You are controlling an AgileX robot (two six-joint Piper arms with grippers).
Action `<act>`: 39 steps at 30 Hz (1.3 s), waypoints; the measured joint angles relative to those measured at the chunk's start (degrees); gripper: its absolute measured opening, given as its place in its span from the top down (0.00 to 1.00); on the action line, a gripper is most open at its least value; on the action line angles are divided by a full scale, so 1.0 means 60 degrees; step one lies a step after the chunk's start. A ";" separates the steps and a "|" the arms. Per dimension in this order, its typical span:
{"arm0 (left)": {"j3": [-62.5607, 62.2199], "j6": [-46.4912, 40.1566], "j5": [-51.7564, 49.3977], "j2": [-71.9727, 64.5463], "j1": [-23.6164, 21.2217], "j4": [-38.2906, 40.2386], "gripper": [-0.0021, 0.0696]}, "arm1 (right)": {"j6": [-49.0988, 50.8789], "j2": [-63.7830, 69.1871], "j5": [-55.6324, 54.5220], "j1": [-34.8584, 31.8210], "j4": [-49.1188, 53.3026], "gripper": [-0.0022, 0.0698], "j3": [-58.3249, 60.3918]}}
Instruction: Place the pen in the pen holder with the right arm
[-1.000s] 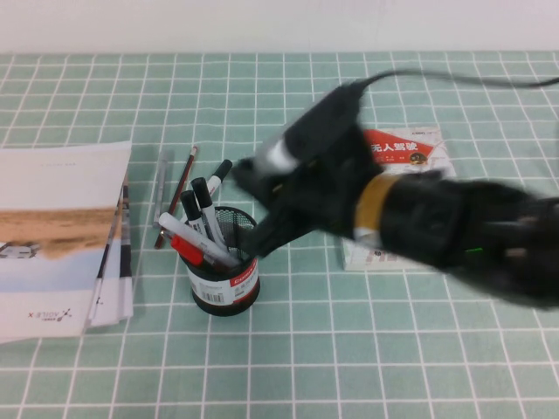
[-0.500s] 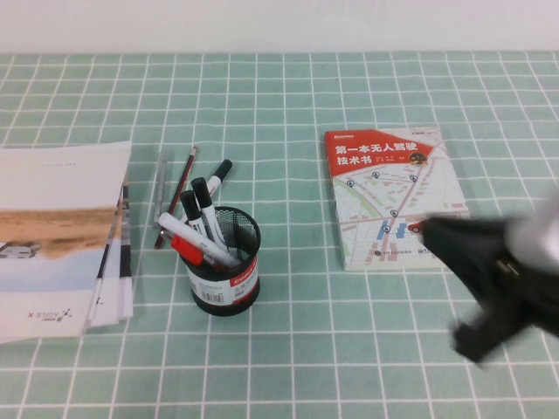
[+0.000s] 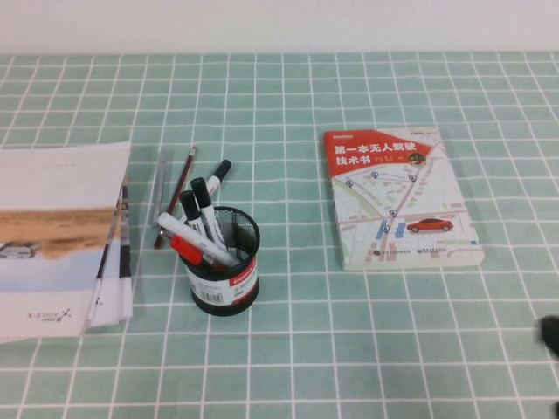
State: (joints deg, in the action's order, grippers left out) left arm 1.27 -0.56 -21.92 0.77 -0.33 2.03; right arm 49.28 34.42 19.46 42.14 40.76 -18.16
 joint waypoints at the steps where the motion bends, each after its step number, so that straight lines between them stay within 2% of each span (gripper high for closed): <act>1: 0.0000 0.0000 0.0000 0.0000 0.0000 0.0000 0.98 | 0.0021 -0.0194 -0.0054 -0.0389 0.0052 1.00 0.0132; 8: 0.0000 0.0000 0.0000 0.0000 0.0000 0.0000 0.98 | 0.0036 -0.2600 -0.1636 -0.3706 0.0168 1.00 0.1992; 13: 0.0000 0.0000 0.0000 0.0000 0.0000 0.0000 0.98 | 0.0036 -0.4488 -0.2336 -0.5248 0.0188 1.00 0.3157; 19: 0.0000 0.0000 0.0000 0.0000 0.0000 0.0000 0.98 | 0.0036 -0.5745 -0.2255 -0.5666 0.0204 1.00 0.3257; 30: 0.0000 0.0000 0.0000 0.0000 0.0000 0.0000 0.98 | -0.0155 -0.5810 -0.2561 -0.5666 -0.0198 1.00 0.3261; 32: 0.0000 0.0000 0.0000 0.0000 0.0000 0.0000 0.98 | -0.1663 -0.5810 -0.2267 -0.5666 -0.1654 1.00 0.3261; 36: 0.0000 0.0000 0.0000 0.0000 0.0000 0.0000 0.98 | -0.6332 -0.5810 -0.1335 -0.5666 -0.5452 1.00 0.3261; 39: 0.0000 0.0000 0.0000 0.0000 0.0000 0.0000 0.98 | -0.7961 -0.5810 -0.0649 -0.5666 -0.6848 1.00 0.3261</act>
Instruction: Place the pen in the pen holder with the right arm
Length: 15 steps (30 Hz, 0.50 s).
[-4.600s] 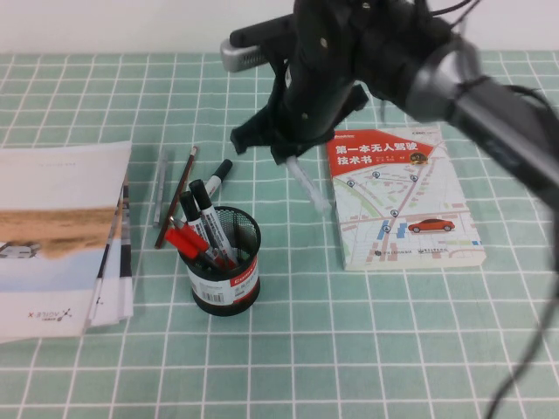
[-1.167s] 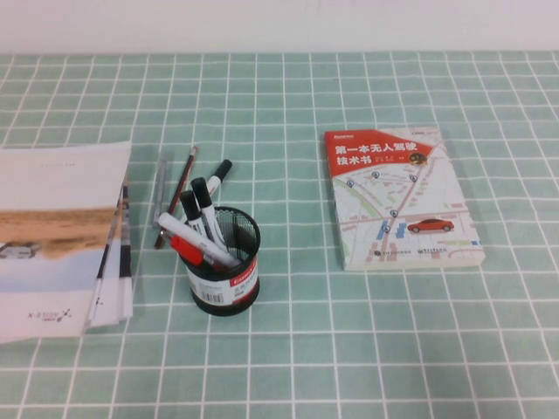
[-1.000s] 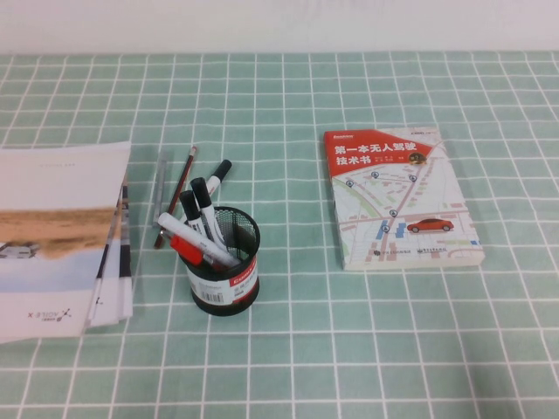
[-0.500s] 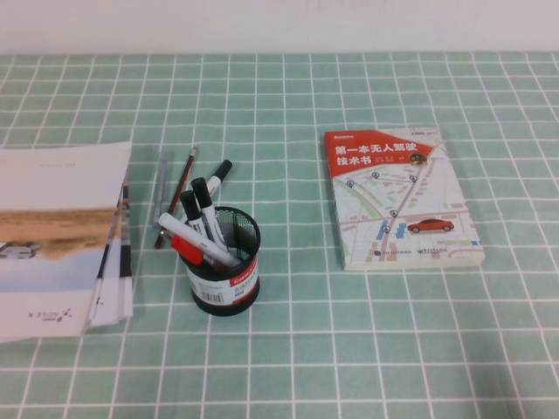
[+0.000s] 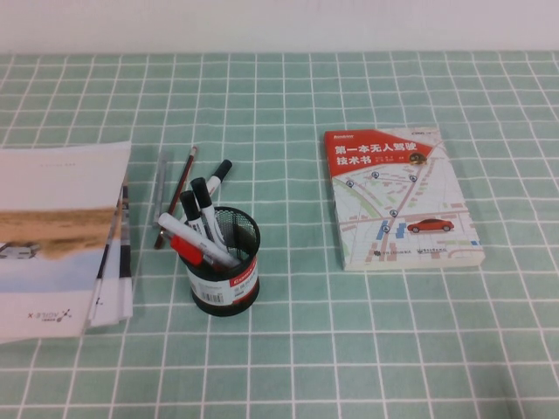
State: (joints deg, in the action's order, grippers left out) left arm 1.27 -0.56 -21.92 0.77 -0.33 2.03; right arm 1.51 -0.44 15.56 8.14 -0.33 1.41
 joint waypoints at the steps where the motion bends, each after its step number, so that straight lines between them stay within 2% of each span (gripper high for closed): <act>1: 0.0000 0.0000 0.0000 0.0000 0.0000 0.0000 0.98 | -0.0252 0.0000 0.0276 0.0000 -0.0208 1.00 0.0000; 15: 0.0000 0.0000 0.0000 0.0000 0.0000 0.0000 0.98 | -0.0683 0.0000 0.0761 0.0000 -0.0489 1.00 0.0014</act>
